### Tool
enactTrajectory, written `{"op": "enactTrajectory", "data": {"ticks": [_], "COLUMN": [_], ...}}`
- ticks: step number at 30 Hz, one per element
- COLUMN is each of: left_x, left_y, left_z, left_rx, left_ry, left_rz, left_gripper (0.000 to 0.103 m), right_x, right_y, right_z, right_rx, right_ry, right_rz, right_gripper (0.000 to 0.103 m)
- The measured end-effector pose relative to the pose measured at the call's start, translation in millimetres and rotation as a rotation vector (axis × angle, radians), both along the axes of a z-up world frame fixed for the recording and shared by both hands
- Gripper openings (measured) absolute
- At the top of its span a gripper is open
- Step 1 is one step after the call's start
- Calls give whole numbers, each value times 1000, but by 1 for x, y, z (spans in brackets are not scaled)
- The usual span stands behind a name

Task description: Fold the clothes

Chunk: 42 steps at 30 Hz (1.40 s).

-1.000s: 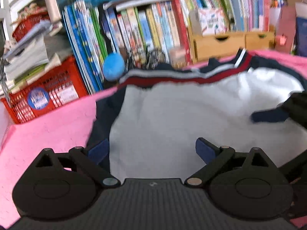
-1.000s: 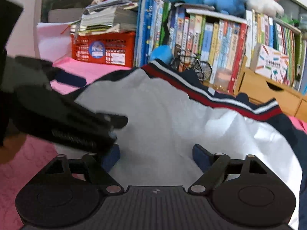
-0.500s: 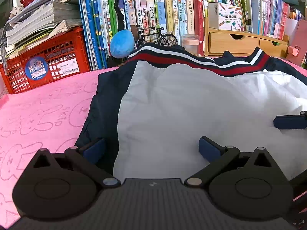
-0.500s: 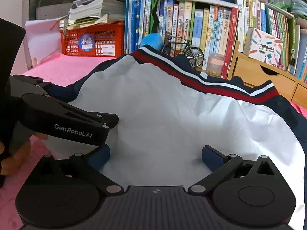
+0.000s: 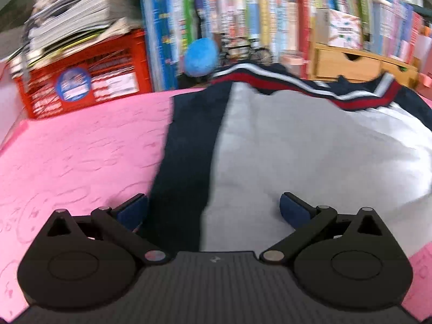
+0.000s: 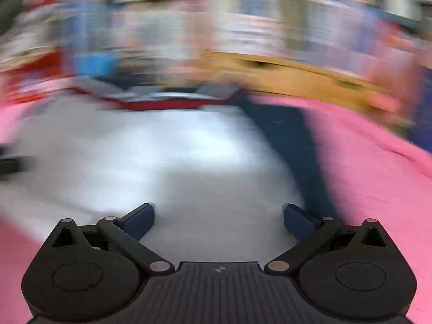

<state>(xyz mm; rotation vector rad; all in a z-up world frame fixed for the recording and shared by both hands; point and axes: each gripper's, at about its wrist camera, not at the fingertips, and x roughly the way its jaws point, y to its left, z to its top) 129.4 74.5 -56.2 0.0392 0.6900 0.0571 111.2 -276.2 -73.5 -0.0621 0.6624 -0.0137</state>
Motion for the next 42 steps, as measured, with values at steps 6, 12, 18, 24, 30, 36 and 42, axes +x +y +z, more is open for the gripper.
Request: {"op": "enactTrajectory", "data": {"ticks": [6, 12, 18, 24, 30, 36, 42], "left_x": [-5, -17, 18, 58, 47, 20, 68], "left_y": [20, -8, -63, -49, -16, -20, -68], "left_z": [2, 27, 30, 4, 10, 55, 41], "left_rx": [-71, 3, 113, 161, 150, 231, 312], "left_ry": [0, -118, -160, -35, -40, -218, -164], "left_rz": [84, 11, -230, -263, -257, -258, -321], "left_gripper": [103, 103, 103, 103, 103, 103, 103], "right_x": [-3, -12, 20, 84, 110, 91, 106], "right_y": [-71, -4, 91, 65, -40, -55, 42], "right_z": [-2, 25, 36, 18, 13, 38, 54], "right_rx": [150, 8, -26, 35, -30, 46, 41], "right_ry": [17, -96, -110, 58, 33, -66, -51], "right_rz": [-278, -24, 395, 310, -53, -27, 335], "right_gripper": [103, 103, 103, 103, 103, 103, 103]}}
